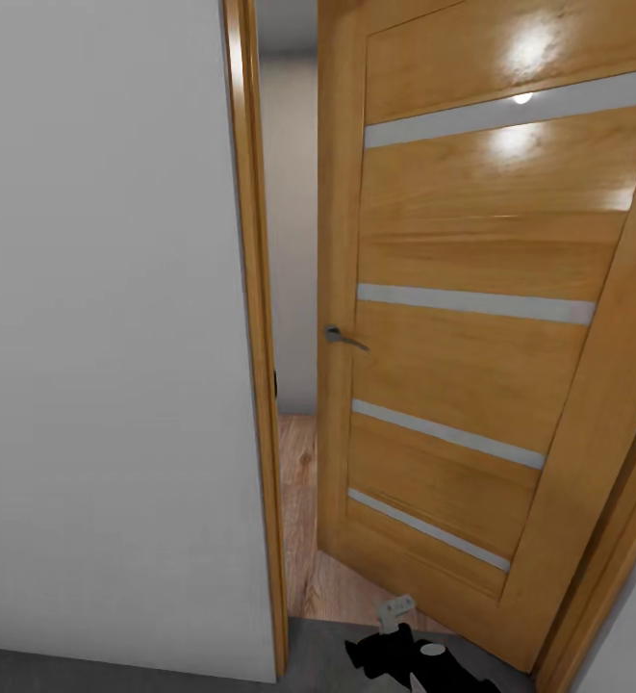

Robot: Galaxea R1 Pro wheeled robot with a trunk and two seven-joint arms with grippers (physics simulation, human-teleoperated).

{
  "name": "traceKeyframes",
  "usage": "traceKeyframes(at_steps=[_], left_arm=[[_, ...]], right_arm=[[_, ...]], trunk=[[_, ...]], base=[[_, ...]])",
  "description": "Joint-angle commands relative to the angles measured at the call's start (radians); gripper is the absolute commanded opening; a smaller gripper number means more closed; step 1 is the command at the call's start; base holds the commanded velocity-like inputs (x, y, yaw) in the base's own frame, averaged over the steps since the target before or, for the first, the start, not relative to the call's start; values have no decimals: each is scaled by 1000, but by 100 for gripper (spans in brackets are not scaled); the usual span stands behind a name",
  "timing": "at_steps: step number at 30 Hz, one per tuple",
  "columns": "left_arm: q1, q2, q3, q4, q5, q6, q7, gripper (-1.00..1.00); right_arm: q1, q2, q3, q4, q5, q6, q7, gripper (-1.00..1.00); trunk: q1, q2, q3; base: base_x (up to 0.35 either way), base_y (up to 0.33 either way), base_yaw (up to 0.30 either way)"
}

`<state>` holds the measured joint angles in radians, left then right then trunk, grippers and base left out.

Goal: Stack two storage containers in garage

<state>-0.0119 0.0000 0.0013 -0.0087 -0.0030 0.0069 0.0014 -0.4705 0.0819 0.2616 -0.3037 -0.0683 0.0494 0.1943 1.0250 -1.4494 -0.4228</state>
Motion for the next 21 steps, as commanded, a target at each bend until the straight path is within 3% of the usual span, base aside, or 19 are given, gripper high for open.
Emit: traceKeyframes(at_steps=[1, 14, 21], left_arm=[[0, 0, 0, 0, 0, 1, 0, 100], [-1, 0, 0, 0, -2, 1, 2, 100], [0, 0, 0, 1, -2, 1, 3, 100]], right_arm=[[0, -1, 4, -3, -9, 4, 6, 100], [0, -2, 1, 62, -14, -1, 25, 100], [0, -2, 0, 70, -14, -2, 25, 100]], trunk=[[0, -1, -1], [0, -1, -1], [0, -1, -1]], base=[[0, 0, 0], [2, -4, 0], [76, -213, 0]])
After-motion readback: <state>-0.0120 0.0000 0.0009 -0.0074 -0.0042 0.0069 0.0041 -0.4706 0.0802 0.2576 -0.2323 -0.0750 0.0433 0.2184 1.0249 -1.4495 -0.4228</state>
